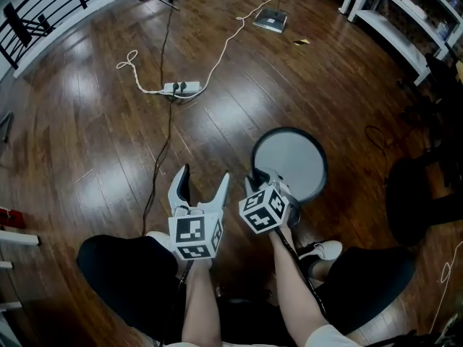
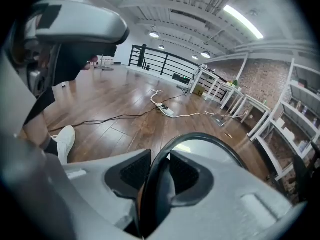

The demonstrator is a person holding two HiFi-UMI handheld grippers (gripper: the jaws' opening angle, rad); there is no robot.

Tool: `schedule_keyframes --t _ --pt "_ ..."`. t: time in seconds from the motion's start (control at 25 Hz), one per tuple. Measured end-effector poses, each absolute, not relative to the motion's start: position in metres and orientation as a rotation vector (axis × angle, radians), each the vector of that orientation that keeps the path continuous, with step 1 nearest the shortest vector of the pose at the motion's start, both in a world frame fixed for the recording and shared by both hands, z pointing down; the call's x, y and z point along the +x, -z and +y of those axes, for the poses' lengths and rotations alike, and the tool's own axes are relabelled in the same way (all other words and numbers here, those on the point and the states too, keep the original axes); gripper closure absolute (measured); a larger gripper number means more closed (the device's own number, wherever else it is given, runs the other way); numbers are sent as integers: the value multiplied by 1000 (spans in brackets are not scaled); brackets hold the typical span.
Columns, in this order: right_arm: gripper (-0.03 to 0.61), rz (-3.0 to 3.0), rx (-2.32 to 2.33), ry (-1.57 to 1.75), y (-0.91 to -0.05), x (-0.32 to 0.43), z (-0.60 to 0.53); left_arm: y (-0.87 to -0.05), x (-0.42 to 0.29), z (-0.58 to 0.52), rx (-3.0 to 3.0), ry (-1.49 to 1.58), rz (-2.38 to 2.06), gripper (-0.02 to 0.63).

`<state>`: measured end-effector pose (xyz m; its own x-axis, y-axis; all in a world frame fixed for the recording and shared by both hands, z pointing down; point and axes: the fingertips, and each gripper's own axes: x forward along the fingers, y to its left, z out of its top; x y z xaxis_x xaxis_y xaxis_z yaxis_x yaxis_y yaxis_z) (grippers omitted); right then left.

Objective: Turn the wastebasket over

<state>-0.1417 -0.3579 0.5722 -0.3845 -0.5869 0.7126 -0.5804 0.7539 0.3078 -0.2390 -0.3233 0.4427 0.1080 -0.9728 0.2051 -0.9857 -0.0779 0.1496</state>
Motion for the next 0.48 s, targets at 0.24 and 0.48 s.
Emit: schedule_keyframes --t 0.24,0.48 --pt "505 -2096 975 -114 -570 -139 -353 -440 -241 -320 2137 -71 -1945 204" --pt "509 -2183 929 -157 -553 -139 -347 -437 -242 -317 2121 -73 -1963 204"
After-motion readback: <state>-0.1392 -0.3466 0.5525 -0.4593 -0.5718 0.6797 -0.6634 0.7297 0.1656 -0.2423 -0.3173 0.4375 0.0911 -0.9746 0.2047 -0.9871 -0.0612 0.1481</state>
